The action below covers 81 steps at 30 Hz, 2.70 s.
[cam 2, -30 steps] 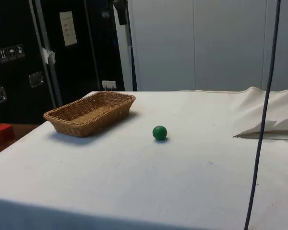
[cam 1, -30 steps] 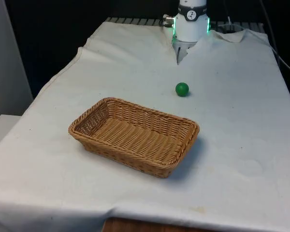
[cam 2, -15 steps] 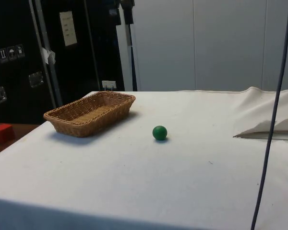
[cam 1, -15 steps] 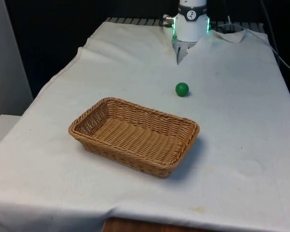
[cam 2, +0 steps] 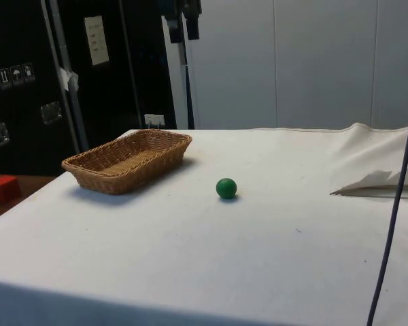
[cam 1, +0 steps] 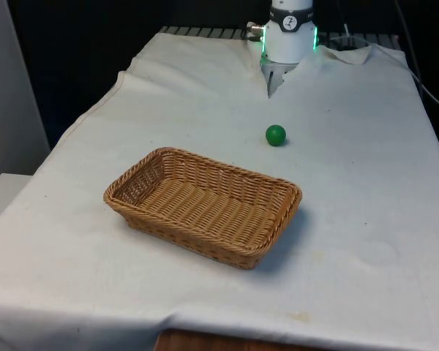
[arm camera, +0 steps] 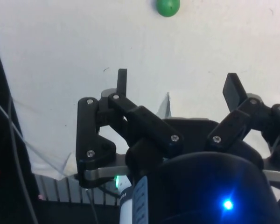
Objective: Pick up the ball and place it into the basket.
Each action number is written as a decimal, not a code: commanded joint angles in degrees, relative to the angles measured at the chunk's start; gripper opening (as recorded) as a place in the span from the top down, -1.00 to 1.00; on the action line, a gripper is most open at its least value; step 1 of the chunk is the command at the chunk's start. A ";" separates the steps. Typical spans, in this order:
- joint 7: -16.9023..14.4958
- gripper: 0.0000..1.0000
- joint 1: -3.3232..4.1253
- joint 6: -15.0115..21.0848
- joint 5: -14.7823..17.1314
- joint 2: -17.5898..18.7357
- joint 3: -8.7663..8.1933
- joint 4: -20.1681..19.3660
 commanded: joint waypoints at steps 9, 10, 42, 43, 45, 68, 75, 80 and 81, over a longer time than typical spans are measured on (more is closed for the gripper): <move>2.75 -1.00 -0.23 5.33 -1.95 -1.66 0.46 -5.27; 2.75 -1.00 -0.23 5.33 -1.95 -1.66 0.46 -5.27; -3.09 -1.00 -1.95 18.22 0.23 -0.29 -1.43 -14.38; -3.44 -1.00 -2.01 18.62 0.34 -0.23 -1.49 -14.73; -3.72 -1.00 -2.06 19.08 0.52 -0.17 -1.55 -15.01; -6.53 -1.00 -2.29 31.86 2.06 2.64 -1.78 -23.84; -8.88 -1.00 -2.35 35.29 5.10 4.76 -1.60 -25.38; -10.26 -1.00 -2.29 37.53 7.05 6.47 -1.38 -26.18; -9.74 -1.00 -2.46 37.01 6.19 6.88 -1.43 -25.84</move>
